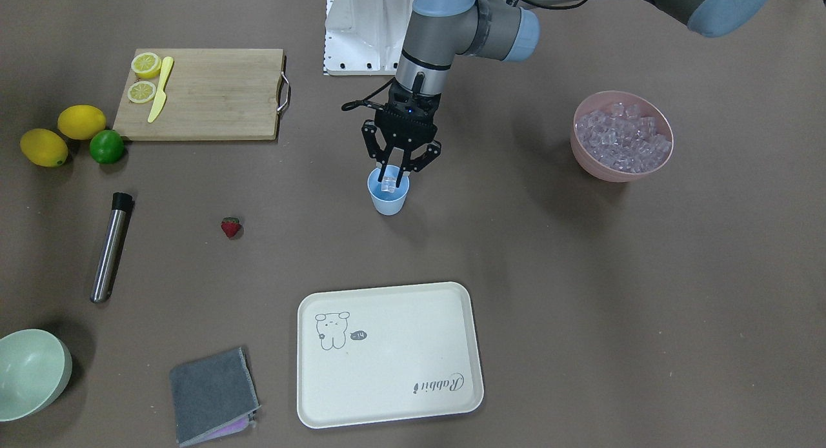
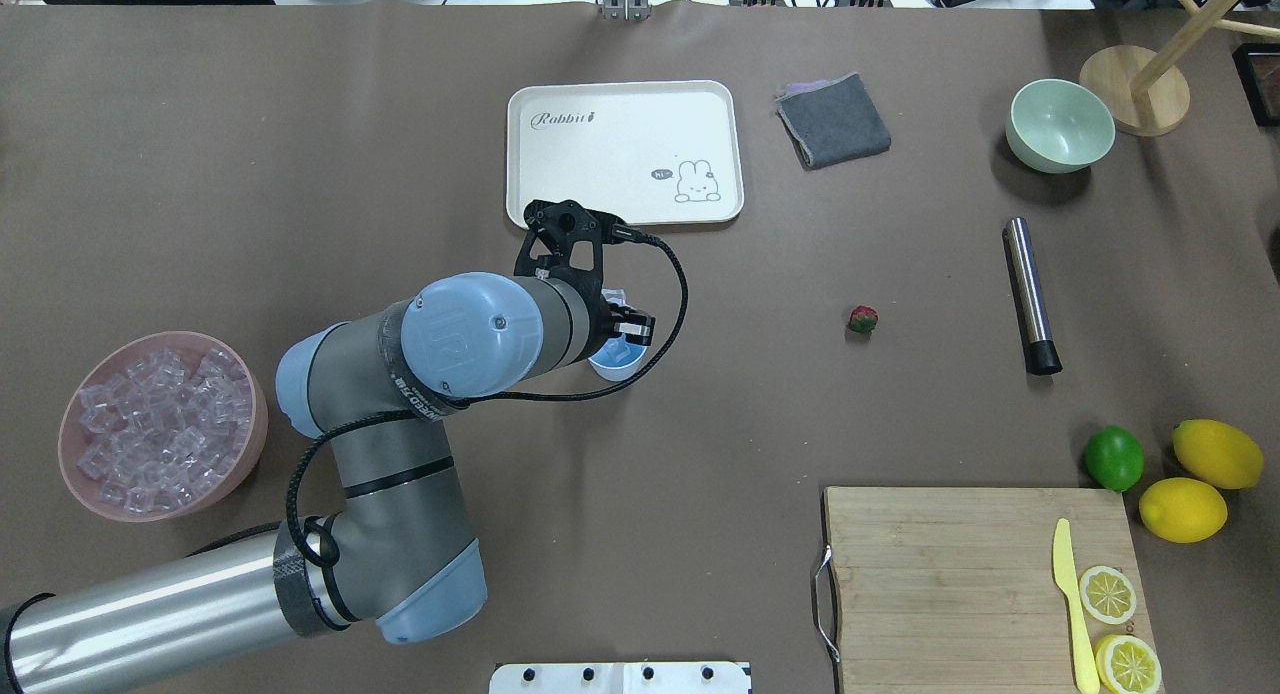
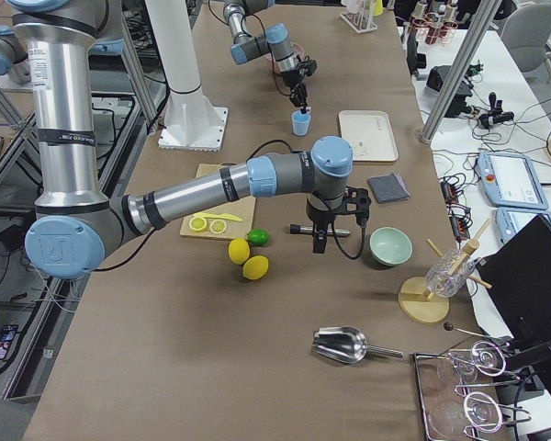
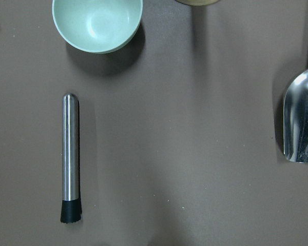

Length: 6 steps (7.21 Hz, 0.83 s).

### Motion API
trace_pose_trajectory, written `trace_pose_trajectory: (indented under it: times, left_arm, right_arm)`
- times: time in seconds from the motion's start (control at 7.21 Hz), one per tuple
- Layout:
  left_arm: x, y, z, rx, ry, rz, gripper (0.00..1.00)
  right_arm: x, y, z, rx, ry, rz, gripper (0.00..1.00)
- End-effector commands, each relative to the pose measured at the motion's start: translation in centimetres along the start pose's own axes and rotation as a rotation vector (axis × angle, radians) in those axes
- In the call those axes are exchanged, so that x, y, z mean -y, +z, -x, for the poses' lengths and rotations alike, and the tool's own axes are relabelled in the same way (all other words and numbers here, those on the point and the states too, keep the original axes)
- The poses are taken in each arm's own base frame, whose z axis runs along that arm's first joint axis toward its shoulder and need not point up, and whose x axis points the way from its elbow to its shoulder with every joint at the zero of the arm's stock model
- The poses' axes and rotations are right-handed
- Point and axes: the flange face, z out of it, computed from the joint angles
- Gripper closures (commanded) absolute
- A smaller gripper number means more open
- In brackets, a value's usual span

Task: Mash ice and strawberries in cup
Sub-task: 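Open the left gripper to drop the ice cube into the cup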

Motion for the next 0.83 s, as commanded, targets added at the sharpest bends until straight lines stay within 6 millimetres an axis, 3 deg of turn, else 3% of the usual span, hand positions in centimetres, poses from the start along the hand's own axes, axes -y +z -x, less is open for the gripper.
trace_pose_trajectory:
  times: [0.0,0.14,0.42,0.55,0.69]
  left_arm:
    - [-0.1,0.3,0.3,0.002,0.027,0.001,0.10]
    - [-0.1,-0.3,0.3,-0.007,0.061,-0.003,0.03]
    - [-0.9,-3.3,2.6,-0.033,0.081,0.001,0.03]
    - [0.2,-4.4,5.6,-0.027,0.067,0.012,0.03]
    - [1.5,-6.7,9.6,-0.001,0.040,0.028,0.03]
  right_arm:
    - [0.5,-0.3,0.5,0.004,0.017,-0.006,0.00]
    - [0.7,-0.5,0.8,0.006,0.014,-0.010,0.00]
    - [0.7,-0.7,1.0,0.007,0.011,-0.014,0.00]
    - [0.7,-0.6,1.0,0.009,0.009,-0.013,0.00]
    - [0.7,-0.6,1.4,0.012,0.001,-0.013,0.00]
